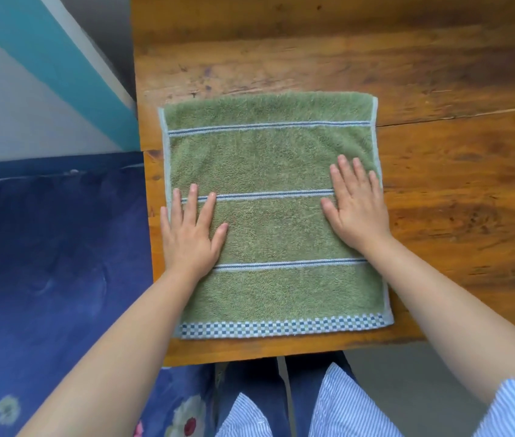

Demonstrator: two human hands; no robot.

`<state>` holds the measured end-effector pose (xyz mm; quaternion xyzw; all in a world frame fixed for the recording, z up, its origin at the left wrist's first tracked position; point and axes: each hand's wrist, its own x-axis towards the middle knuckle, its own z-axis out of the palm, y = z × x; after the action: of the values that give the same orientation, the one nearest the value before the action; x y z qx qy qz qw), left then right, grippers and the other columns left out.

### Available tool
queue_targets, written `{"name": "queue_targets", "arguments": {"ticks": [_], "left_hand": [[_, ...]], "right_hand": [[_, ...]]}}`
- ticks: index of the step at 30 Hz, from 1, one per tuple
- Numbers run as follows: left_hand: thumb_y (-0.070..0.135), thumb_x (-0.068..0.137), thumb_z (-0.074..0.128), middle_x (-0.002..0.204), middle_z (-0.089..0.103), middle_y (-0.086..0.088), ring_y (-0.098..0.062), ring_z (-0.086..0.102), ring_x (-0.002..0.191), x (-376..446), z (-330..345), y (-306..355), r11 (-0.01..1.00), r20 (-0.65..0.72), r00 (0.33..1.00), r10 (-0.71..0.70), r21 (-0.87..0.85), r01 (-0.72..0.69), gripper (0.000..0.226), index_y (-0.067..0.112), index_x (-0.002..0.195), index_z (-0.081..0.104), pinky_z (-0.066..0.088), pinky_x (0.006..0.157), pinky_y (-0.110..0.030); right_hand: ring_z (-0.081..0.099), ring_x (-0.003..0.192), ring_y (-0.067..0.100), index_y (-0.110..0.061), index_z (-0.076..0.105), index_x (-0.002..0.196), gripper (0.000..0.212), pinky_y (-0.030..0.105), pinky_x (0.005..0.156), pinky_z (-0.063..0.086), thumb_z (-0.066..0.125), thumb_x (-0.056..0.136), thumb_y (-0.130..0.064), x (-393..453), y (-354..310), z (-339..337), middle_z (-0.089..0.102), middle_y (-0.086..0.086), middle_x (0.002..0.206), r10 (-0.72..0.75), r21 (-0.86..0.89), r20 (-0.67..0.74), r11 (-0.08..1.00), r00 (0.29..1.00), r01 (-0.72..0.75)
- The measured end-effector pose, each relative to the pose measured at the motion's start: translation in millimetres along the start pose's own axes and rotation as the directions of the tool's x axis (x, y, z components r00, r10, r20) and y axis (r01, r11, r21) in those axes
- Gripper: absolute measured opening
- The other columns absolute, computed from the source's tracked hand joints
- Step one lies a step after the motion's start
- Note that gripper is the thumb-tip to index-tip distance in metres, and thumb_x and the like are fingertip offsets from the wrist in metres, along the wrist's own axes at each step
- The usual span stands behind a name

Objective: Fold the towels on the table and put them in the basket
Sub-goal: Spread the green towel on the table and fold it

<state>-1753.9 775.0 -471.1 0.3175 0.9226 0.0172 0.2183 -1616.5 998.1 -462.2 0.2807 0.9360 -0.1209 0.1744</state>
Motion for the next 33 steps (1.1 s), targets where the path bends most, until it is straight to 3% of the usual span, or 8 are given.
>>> {"name": "queue_targets", "arguments": {"ticks": [6, 10, 14, 17, 20, 23, 29, 33], "left_hand": [[0.057, 0.078, 0.011, 0.152, 0.026, -0.016, -0.036, 0.013, 0.143, 6.7, -10.9, 4.6, 0.999, -0.010, 1.000, -0.017, -0.036, 0.017, 0.080, 0.015, 0.140, 0.040, 0.002, 0.113, -0.055], [0.037, 0.087, 0.028, 0.138, 0.046, -0.024, -0.045, 0.033, 0.134, 45.2, -27.9, 23.2, 0.992, -0.143, 0.984, 0.106, -0.052, -0.114, 0.059, 0.002, 0.127, 0.054, 0.019, 0.109, -0.056], [0.036, 0.098, 0.028, 0.157, 0.011, -0.006, -0.025, 0.000, 0.147, 100.8, -44.5, 40.7, 0.994, -0.107, 0.992, 0.074, -0.069, -0.082, 0.053, 0.015, 0.147, 0.023, -0.001, 0.118, -0.040], [0.045, 0.097, 0.025, 0.159, 0.002, 0.000, -0.022, -0.005, 0.147, 126.0, -46.4, 35.6, 0.996, -0.048, 0.995, 0.087, 0.008, -0.087, 0.056, 0.025, 0.148, 0.014, -0.004, 0.117, -0.041], [0.052, 0.083, 0.015, 0.158, 0.006, 0.002, -0.025, -0.003, 0.146, 138.3, -49.5, 20.4, 0.999, -0.066, 0.997, 0.037, 0.040, -0.034, 0.068, 0.030, 0.147, 0.017, -0.002, 0.117, -0.043], [0.053, 0.091, 0.020, 0.158, 0.007, 0.002, -0.025, -0.002, 0.146, 146.5, -54.6, 6.8, 0.998, -0.088, 0.994, -0.065, 0.015, 0.066, 0.061, 0.031, 0.147, 0.017, -0.001, 0.117, -0.045], [0.029, 0.099, 0.027, 0.158, 0.010, -0.003, -0.024, 0.001, 0.146, 155.0, -66.0, -6.6, 0.996, -0.111, 0.990, -0.087, -0.010, 0.087, 0.049, 0.024, 0.147, 0.022, 0.000, 0.117, -0.042], [0.024, 0.082, 0.034, 0.135, 0.044, -0.018, -0.033, 0.035, 0.127, 159.7, -82.9, -1.2, 0.998, -0.187, 0.981, -0.046, 0.022, 0.051, 0.055, 0.009, 0.133, 0.047, 0.022, 0.109, -0.040]], "right_hand": [[-0.010, 0.144, 0.025, -0.007, 0.002, 0.146, 0.073, 0.042, 0.114, -0.011, 0.012, 0.083, -0.042, 9.4, 10.9, -22.2, -0.007, 0.010, 0.156, 0.259, 0.093, -0.043, 0.963, 0.965, -0.255], [-0.013, 0.143, 0.021, -0.011, -0.001, 0.146, 0.061, 0.032, 0.110, -0.018, 0.018, 0.092, -0.032, 40.2, -29.9, -37.5, -0.009, 0.006, 0.156, 0.005, 0.127, -0.087, 0.992, 0.996, 0.006], [-0.009, 0.144, 0.019, -0.018, 0.006, 0.147, 0.053, 0.036, 0.115, -0.012, 0.024, 0.099, -0.031, 91.1, -59.9, -39.8, -0.005, 0.001, 0.157, -0.244, 0.031, -0.033, 0.969, 0.969, 0.245], [-0.006, 0.145, 0.018, -0.026, 0.006, 0.147, 0.061, 0.039, 0.116, -0.008, 0.004, 0.090, -0.049, 111.1, -51.2, -36.7, -0.003, -0.004, 0.157, -0.325, -0.084, 0.028, 0.941, 0.945, 0.327], [-0.009, 0.144, 0.017, -0.028, 0.002, 0.146, 0.059, 0.038, 0.115, -0.008, 0.008, 0.092, -0.052, 121.3, -21.6, -44.2, -0.006, -0.005, 0.157, -0.206, -0.079, 0.036, 0.975, 0.978, 0.209], [-0.008, 0.144, 0.019, -0.025, 0.004, 0.147, 0.069, 0.039, 0.116, -0.007, 0.007, 0.082, -0.050, 124.4, 11.5, -56.0, -0.004, -0.003, 0.157, -0.052, -0.043, 0.018, 0.998, 0.998, 0.053], [-0.016, 0.143, 0.022, -0.019, -0.005, 0.147, 0.061, 0.046, 0.115, -0.009, 0.019, 0.097, -0.044, 131.1, 48.3, -78.0, -0.014, 0.000, 0.156, 0.026, -0.014, 0.127, 1.000, 0.992, -0.024], [0.019, 0.139, 0.027, -0.009, 0.018, 0.144, 0.064, 0.044, 0.112, 0.019, 0.046, 0.088, -0.019, 127.4, 41.7, -92.7, 0.022, 0.010, 0.151, -0.020, 0.009, -0.006, 1.000, 1.000, 0.020]]}}
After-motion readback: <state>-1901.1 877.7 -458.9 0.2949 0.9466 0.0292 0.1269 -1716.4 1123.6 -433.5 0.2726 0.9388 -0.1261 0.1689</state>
